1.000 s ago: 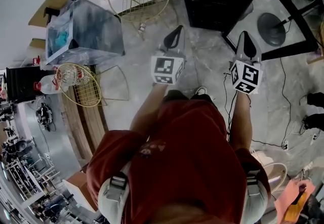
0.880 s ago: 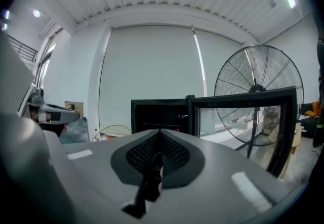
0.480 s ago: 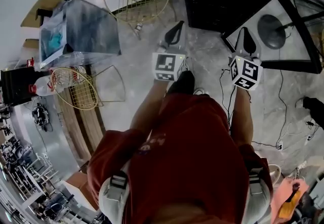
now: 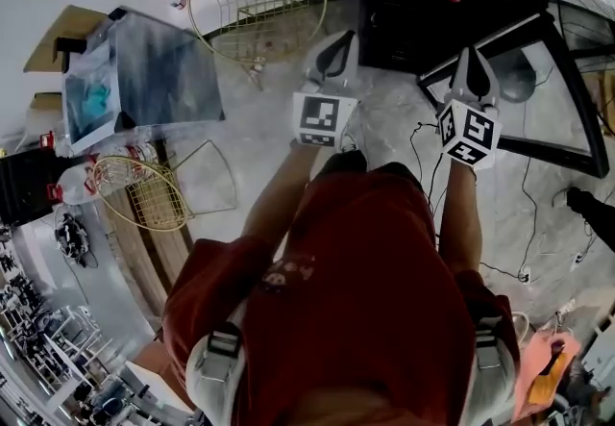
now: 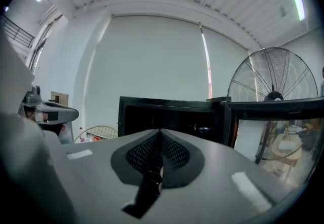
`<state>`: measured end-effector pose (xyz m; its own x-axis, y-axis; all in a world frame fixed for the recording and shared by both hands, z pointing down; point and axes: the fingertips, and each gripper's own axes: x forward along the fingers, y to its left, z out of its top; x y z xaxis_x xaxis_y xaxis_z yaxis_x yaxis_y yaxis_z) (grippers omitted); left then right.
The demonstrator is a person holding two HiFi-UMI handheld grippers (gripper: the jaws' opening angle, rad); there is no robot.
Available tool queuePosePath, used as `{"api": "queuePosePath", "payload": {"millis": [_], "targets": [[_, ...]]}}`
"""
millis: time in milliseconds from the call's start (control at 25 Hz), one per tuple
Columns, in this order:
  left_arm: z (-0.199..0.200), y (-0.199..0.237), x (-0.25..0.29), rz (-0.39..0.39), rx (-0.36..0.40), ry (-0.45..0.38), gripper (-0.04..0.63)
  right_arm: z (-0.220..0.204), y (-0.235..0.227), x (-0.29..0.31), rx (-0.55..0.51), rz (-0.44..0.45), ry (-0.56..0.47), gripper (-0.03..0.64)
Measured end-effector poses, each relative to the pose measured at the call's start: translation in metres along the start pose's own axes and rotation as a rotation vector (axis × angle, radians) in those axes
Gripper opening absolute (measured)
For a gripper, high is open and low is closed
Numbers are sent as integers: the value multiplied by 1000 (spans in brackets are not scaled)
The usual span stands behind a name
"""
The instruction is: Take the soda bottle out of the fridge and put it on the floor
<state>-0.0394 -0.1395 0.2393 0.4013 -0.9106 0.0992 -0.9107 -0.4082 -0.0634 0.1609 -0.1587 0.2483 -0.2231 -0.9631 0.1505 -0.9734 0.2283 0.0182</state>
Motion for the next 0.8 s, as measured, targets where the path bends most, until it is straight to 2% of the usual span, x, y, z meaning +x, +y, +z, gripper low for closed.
{"api": "queuePosePath", "payload": {"millis": [160, 360, 800], "targets": [[-3, 14, 11, -3, -6, 1, 0, -2, 12, 18, -15, 9, 6, 0], [-4, 12, 33, 8, -44, -13, 0, -10, -4, 37, 17, 12, 18, 0], [-11, -34, 91, 53, -63, 0, 0, -30, -66, 71, 51, 66, 53, 0]]}}
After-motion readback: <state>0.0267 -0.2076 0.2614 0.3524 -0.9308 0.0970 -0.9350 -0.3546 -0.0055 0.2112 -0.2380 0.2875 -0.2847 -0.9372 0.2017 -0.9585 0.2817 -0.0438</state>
